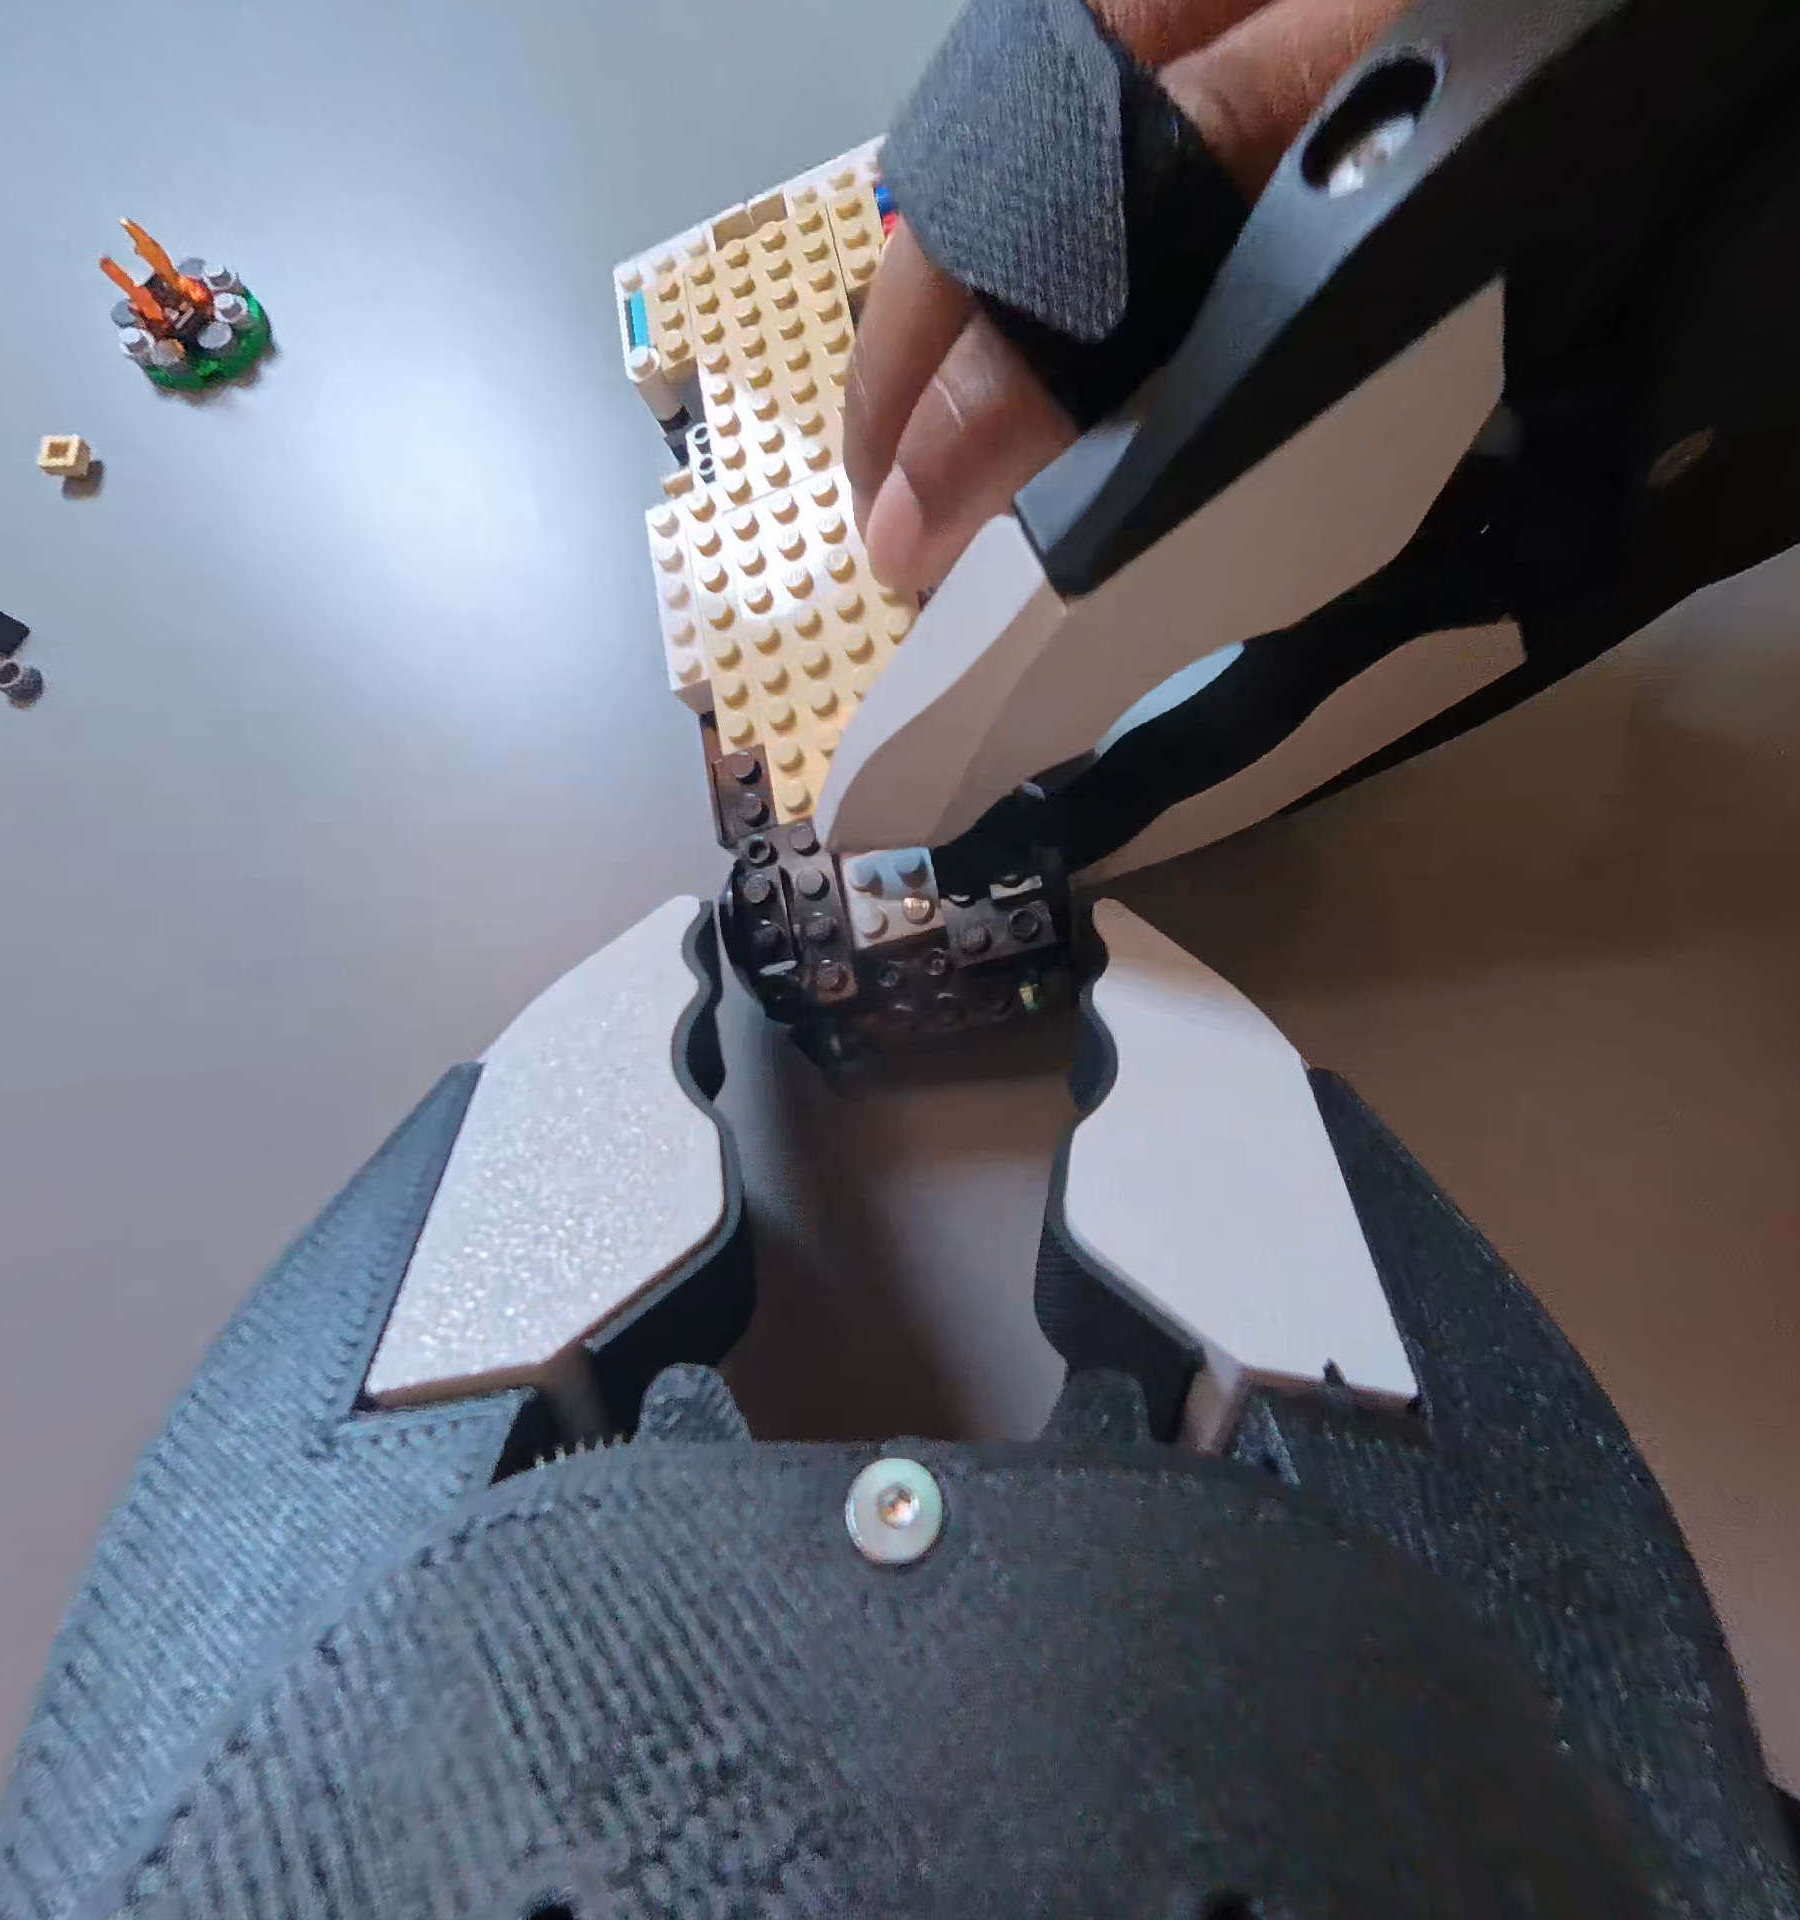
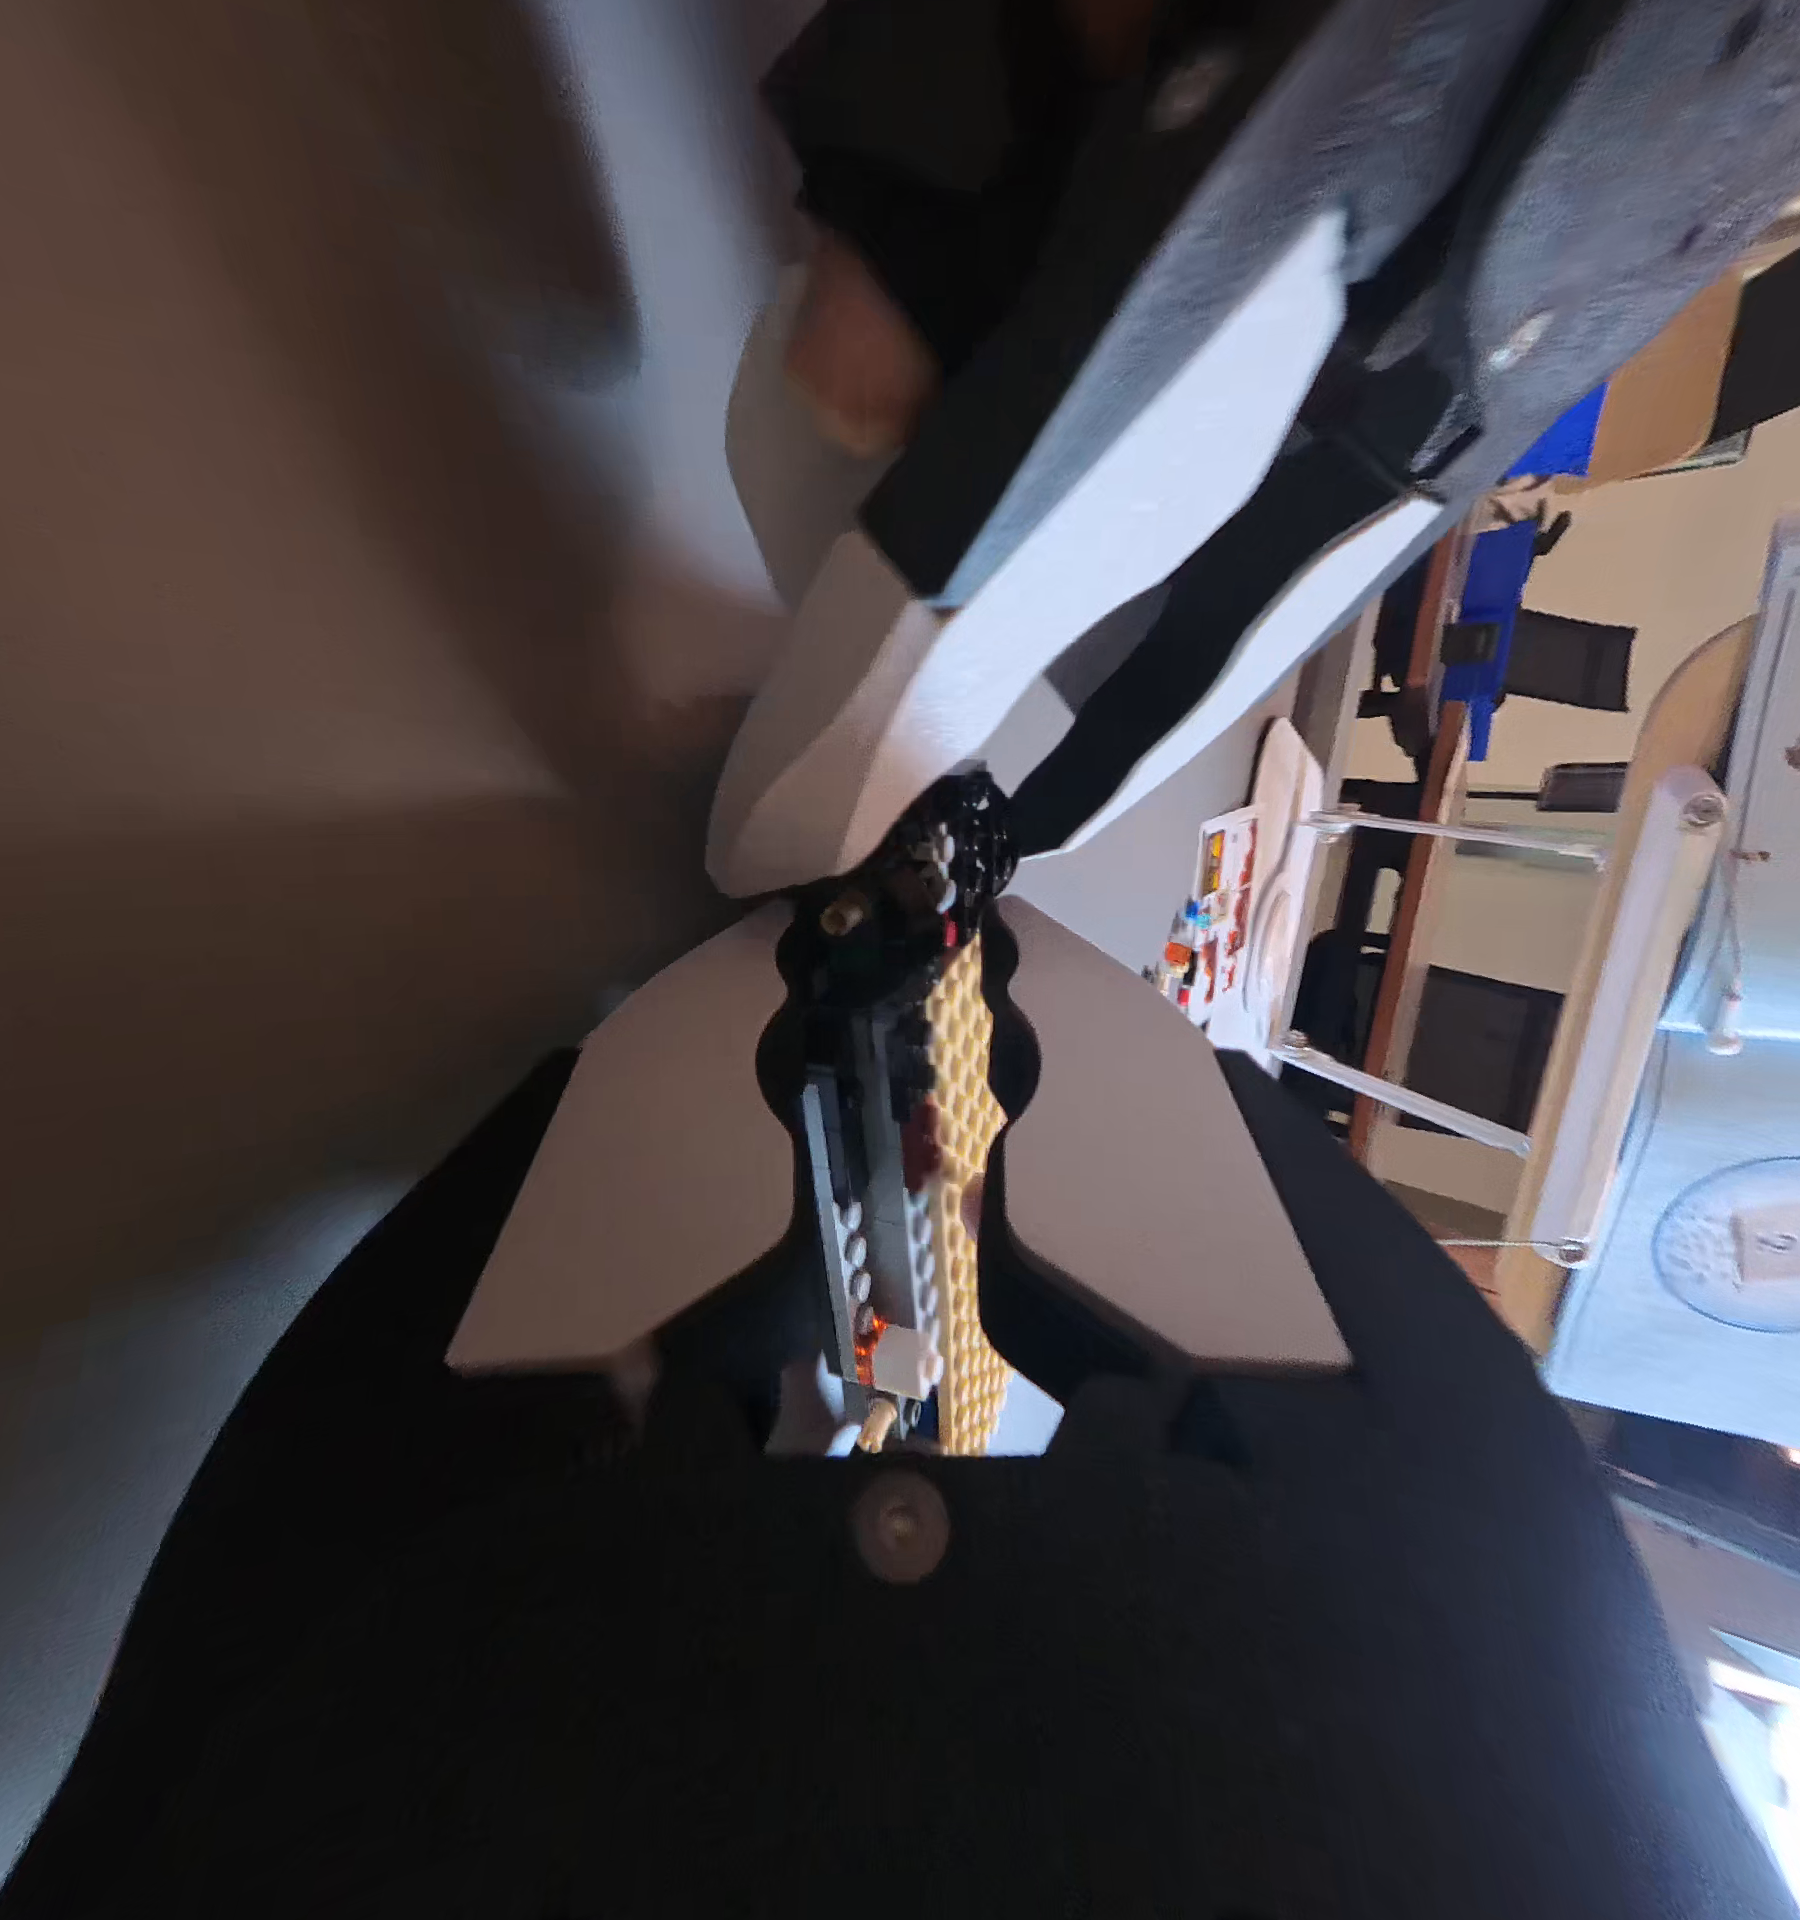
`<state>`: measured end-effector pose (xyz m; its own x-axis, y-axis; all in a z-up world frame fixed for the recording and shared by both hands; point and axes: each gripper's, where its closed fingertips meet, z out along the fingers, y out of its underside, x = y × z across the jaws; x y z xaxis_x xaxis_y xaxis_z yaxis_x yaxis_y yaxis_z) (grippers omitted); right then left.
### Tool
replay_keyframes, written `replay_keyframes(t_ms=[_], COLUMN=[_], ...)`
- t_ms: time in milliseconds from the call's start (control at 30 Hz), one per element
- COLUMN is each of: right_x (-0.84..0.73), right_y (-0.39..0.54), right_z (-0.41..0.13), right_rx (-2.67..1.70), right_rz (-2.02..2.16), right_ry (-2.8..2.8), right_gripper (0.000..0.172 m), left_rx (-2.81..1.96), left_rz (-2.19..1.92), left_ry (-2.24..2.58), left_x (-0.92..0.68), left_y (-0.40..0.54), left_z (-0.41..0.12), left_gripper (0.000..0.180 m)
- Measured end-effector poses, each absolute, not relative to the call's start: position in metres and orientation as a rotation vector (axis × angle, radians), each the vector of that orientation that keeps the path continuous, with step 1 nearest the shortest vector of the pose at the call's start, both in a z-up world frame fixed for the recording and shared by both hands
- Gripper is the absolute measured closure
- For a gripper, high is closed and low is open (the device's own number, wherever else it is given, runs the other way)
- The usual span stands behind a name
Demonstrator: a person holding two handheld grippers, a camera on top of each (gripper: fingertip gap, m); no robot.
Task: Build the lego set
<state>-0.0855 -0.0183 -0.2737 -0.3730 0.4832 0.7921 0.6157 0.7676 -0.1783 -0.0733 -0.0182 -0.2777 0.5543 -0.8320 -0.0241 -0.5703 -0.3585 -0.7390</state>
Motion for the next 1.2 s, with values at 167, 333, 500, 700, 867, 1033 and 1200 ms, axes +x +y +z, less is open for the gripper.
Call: replay_keyframes(t_ms=[167,333,500,700,867,1033,1200], right_x=[-0.069,-0.012,0.004,-0.003,-0.003,0.006,0.035], right_y=[-0.026,0.024,0.049,0.064,0.070,0.067,0.087], right_z=[-0.260,-0.244,-0.264,-0.272,-0.271,-0.217,-0.144], right_rx=[-1.019,-1.266,-1.435,-1.418,-1.446,-1.463,-1.427], right_rz=[0.130,0.254,0.422,0.352,0.372,0.690,0.971], right_ry=[-2.042,-1.924,-1.900,-1.919,-1.854,-1.530,-1.032], right_gripper=[0.125,0.122,0.107,0.119,0.121,0.117,0.120], left_rx=[-2.076,-2.077,-2.069,-2.053,-2.056,-1.844,-1.505], left_rz=[-0.432,-0.446,-0.460,-0.391,-0.398,-0.604,-0.583], left_ry=[1.117,1.100,1.100,1.063,1.011,0.773,0.392], left_x=[-0.077,-0.083,-0.082,-0.096,-0.104,-0.110,-0.158], left_y=[-0.015,-0.012,-0.009,0.005,0.011,0.015,0.021], left_z=[-0.281,-0.280,-0.281,-0.279,-0.279,-0.220,-0.138], left_gripper=[0.119,0.116,0.117,0.123,0.119,0.121,0.156])
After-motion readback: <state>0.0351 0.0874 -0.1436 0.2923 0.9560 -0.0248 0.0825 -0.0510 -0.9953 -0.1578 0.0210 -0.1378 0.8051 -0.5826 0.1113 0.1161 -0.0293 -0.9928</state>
